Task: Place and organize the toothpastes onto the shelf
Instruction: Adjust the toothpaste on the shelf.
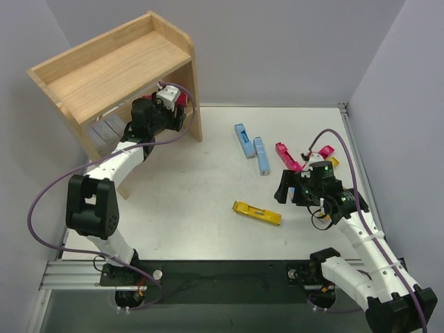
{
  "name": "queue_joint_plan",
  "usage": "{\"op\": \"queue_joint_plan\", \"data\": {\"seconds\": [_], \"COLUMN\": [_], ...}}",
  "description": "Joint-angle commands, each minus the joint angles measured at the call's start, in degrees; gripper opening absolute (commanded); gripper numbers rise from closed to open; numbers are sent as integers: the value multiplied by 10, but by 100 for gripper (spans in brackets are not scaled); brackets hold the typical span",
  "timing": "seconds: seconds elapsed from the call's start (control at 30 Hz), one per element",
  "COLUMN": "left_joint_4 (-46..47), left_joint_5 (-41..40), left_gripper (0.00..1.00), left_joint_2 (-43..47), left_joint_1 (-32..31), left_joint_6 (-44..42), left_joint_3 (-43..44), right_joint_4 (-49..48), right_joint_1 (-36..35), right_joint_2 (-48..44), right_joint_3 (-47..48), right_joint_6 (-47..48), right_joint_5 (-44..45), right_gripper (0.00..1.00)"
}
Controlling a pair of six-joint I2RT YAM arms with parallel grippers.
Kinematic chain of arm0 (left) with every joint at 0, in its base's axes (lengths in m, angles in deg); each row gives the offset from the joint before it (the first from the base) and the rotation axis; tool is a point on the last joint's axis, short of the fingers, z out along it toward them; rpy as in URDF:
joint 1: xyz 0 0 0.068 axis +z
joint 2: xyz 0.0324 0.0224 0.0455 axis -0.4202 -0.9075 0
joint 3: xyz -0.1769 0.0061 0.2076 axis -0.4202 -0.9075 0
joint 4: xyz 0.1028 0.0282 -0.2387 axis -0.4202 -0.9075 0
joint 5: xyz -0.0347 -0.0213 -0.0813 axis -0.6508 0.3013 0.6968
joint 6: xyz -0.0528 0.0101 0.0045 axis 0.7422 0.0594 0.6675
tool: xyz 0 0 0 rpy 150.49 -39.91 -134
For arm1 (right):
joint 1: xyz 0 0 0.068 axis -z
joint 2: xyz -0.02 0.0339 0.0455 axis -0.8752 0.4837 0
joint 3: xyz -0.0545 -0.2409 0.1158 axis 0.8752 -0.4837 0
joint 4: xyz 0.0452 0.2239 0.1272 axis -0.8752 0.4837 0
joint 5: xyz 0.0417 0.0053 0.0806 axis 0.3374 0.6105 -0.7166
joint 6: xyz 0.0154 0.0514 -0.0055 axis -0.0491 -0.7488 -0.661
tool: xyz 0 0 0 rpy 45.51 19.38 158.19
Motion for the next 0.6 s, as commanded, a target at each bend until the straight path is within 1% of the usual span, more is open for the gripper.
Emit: {"op": "queue_joint_plan", "data": {"seconds": [0.0,0.1,0.13,0.23,0.27,0.3,0.37,0.43,0.47,0.5,0.57], "left_joint_4": [37,54,64,71,71,71,73,84,90,101,118], "left_joint_5": [-25,-95,-140,-205,-248,-272,-329,-359,-388,-400,-427], "left_gripper": [72,72,72,72,71,70,67,63,61,61,55], "left_joint_2": [10,50,57,72,73,72,70,67,65,61,53], "left_joint_1": [-5,-17,-21,-30,-30,-30,-31,-34,-36,-38,-46], "left_joint_6": [12,17,17,36,56,63,86,91,91,106,100], "left_joint_3": [18,-24,-44,-57,-58,-58,-55,-55,-54,-52,-49], "right_joint_4": [8,8,8,8,9,7,7,7,7,7,8], "right_joint_1": [6,6,6,6,6,6,6,6,6,6,6], "right_joint_2": [3,3,4,9,12,14,18,19,18,17,14], "right_joint_3": [20,18,17,17,20,20,24,25,24,24,21], "right_joint_6": [9,9,10,15,15,17,17,18,18,19,21], "right_joint_5": [-6,-3,-3,-2,-2,-2,-3,-4,-4,-4,-2], "right_gripper": [88,88,88,88,88,88,88,88,88,88,88]}}
